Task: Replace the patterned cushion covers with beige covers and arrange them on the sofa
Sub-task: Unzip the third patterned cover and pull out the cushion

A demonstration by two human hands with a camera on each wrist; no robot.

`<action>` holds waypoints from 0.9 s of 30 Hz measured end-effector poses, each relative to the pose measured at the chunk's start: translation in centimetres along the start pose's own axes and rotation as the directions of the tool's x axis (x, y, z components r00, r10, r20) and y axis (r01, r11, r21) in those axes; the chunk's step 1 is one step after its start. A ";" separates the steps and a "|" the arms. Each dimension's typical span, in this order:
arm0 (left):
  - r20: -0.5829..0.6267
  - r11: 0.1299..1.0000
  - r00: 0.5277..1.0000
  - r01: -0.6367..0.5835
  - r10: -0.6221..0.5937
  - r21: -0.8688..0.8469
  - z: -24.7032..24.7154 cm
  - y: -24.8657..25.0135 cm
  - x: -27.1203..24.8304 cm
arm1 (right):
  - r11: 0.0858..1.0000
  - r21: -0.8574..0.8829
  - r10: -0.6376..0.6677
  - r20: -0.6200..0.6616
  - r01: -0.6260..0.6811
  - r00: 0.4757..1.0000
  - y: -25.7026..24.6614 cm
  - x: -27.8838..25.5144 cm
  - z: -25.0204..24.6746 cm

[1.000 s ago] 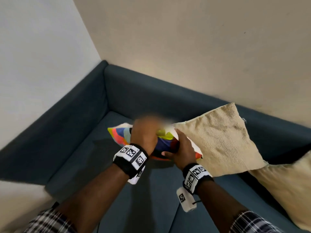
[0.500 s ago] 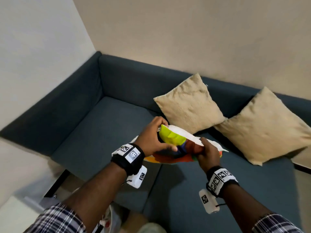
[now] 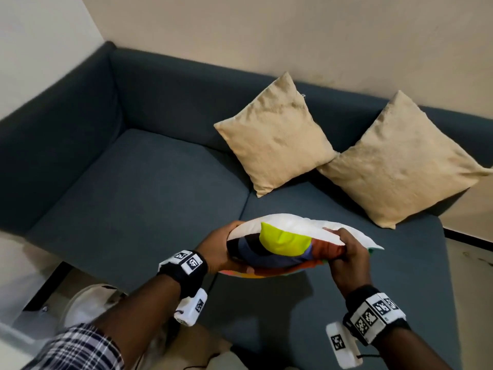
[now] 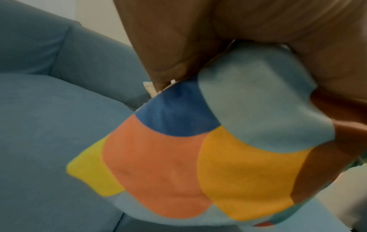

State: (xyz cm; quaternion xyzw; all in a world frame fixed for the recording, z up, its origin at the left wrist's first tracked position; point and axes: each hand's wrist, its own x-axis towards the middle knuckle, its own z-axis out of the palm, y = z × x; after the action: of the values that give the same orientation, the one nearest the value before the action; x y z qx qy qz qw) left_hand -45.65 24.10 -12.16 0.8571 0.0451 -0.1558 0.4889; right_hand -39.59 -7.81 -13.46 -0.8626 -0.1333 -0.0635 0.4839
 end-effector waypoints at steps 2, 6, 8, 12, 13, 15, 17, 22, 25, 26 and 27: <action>0.054 0.999 0.999 -0.006 0.003 0.054 0.7 -2.4 1.7 | 0.999 -0.003 -0.040 -0.024 0.040 0.999 2.5 -0.3 1.2; 0.128 0.989 0.992 -0.035 0.017 0.144 2.5 -6.8 4.5 | 0.991 -0.035 -0.132 -0.018 0.132 0.991 7.1 -2.4 3.4; 0.156 0.980 0.987 -0.065 0.035 0.186 4.2 -9.5 5.1 | 0.976 -0.063 -0.210 0.000 0.209 0.978 8.9 -3.7 4.1; 0.151 0.942 0.987 -0.107 0.061 0.319 6.8 -12.9 5.5 | 0.940 -0.111 -0.322 0.030 0.323 0.946 11.0 -6.0 4.6; 0.133 0.926 0.990 -0.102 0.057 0.365 7.2 -13.0 5.7 | 0.933 -0.116 -0.340 0.014 0.340 0.940 11.6 -6.6 4.6; 0.104 0.882 0.987 -0.155 0.121 0.446 7.3 -12.1 5.7 | 0.932 -0.096 -0.354 -0.030 0.350 0.935 12.4 -7.0 4.4; 0.106 0.824 0.985 -0.174 0.138 0.539 7.2 -11.1 5.5 | 0.925 -0.051 -0.379 -0.081 0.376 0.922 12.9 -7.2 4.0; -0.087 0.712 0.962 -0.130 0.260 0.691 7.6 -10.5 3.7 | 0.902 -0.076 -0.432 -0.122 0.425 0.894 14.4 -9.2 2.4; -0.191 0.788 0.934 -0.130 0.301 0.602 9.0 -11.4 0.9 | 0.891 -0.066 -0.454 -0.157 0.449 0.877 15.4 -12.0 2.0; -0.212 0.805 0.929 -0.129 0.302 0.578 9.6 -11.8 -0.1 | 0.895 -0.022 -0.444 -0.164 0.446 0.881 15.4 -13.2 2.1; -0.238 0.815 0.924 -0.117 0.298 0.567 10.2 -12.1 -1.3 | 0.893 0.021 -0.442 -0.160 0.450 0.883 15.1 -14.5 2.2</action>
State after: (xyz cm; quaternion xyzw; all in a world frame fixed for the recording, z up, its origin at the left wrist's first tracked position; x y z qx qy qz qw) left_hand -51.93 21.77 -26.53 0.9733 -0.0180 0.0320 0.2265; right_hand -49.08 -15.87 -30.43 -0.7871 -0.2928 -0.2345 0.4897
